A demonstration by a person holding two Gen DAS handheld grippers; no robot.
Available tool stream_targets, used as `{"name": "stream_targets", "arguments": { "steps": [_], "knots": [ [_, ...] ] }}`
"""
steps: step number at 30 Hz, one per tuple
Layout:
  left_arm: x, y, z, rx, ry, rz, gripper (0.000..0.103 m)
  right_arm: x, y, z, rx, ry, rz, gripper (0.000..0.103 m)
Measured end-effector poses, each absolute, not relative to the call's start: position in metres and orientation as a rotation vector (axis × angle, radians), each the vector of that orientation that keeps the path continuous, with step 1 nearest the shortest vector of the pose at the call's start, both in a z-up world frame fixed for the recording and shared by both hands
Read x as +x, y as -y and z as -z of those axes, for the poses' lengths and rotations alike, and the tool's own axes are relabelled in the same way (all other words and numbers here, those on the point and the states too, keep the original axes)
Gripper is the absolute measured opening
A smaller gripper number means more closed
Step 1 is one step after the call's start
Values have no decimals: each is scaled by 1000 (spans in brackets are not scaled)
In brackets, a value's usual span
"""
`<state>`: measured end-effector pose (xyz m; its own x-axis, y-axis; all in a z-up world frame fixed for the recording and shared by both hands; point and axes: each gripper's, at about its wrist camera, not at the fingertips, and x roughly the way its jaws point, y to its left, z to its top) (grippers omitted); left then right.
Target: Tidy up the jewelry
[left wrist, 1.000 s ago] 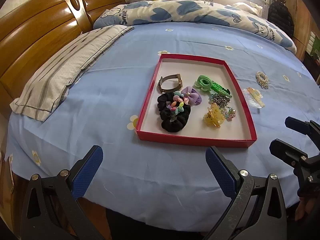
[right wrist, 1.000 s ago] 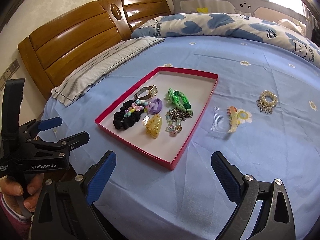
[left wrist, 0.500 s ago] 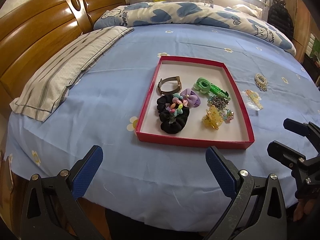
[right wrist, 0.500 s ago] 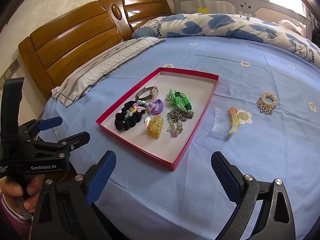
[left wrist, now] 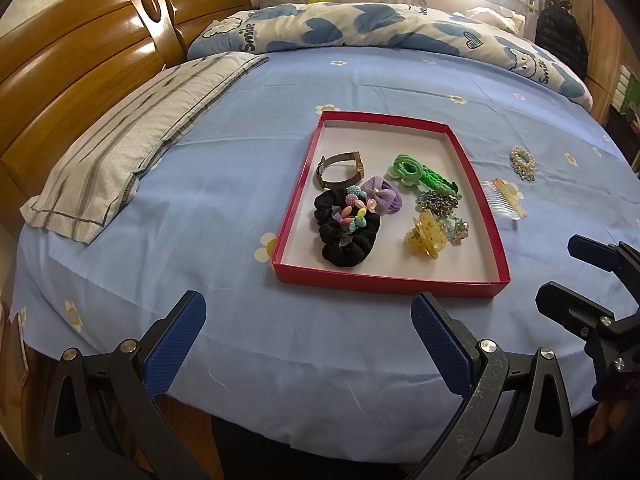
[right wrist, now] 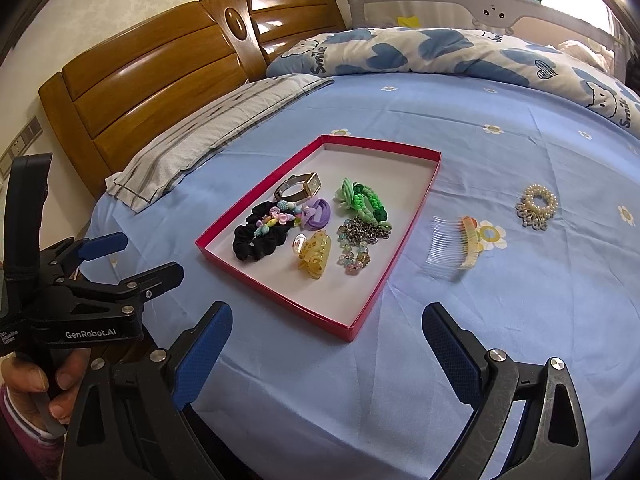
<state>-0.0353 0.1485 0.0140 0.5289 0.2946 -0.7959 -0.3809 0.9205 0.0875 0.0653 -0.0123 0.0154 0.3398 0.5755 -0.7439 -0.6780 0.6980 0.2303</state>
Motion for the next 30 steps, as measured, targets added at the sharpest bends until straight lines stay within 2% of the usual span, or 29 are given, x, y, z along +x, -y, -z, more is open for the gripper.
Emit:
{"name": "stream_targets", "arguments": {
  "steps": [30],
  "knots": [
    [-35,-148,-12,-99,-939,-399,103,65,12,-15,-129,-910,-820,97]
  ]
}}
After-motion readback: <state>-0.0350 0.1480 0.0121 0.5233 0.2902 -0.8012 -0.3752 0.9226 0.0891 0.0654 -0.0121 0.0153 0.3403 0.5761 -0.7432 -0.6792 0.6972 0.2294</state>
